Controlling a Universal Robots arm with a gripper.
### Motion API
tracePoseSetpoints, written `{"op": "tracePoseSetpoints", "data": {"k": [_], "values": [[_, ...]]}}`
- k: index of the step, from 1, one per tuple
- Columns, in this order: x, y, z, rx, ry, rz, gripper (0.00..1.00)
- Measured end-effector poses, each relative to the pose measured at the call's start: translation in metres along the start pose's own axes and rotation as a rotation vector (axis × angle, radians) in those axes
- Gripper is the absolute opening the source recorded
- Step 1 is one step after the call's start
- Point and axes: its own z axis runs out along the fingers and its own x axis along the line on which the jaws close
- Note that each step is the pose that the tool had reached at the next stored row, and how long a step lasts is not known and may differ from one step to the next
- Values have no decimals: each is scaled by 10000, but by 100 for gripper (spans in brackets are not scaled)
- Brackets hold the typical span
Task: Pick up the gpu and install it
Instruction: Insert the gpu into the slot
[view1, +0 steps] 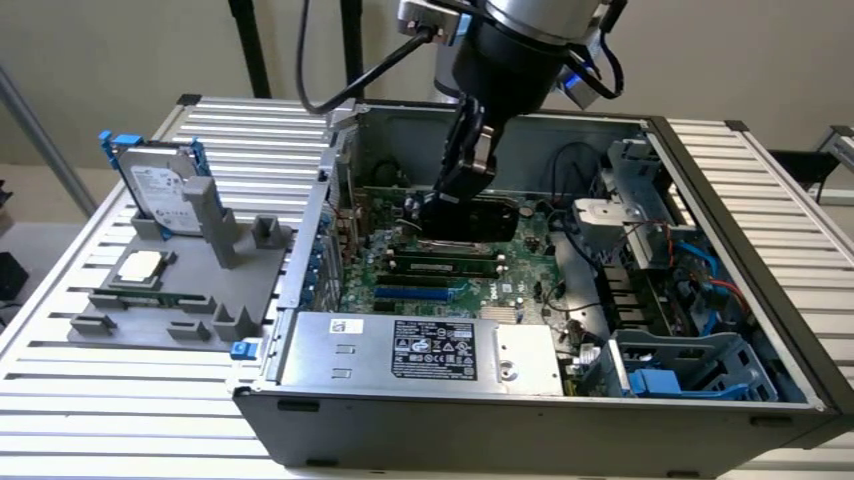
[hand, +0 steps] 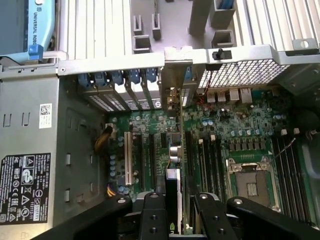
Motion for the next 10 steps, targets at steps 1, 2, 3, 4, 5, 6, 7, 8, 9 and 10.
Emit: {"op": "tracePoseSetpoints", "data": {"k": [1, 2, 3, 4, 5, 6, 7, 8, 9, 10], "values": [[-3, -4, 17, 0, 2, -1, 26], [-5, -8, 34, 0, 3, -3, 26], [-7, -13, 52, 0, 2, -3, 26], [-8, -16, 69, 0, 2, -3, 26], [-9, -18, 87, 0, 2, -3, 26], [-9, -19, 106, 0, 1, -2, 26], [-10, -18, 125, 0, 2, -4, 26], [-10, -16, 144, 0, 2, -3, 26], [-10, -12, 165, 0, 2, -4, 26], [-10, -7, 184, 0, 3, -3, 26]]}}
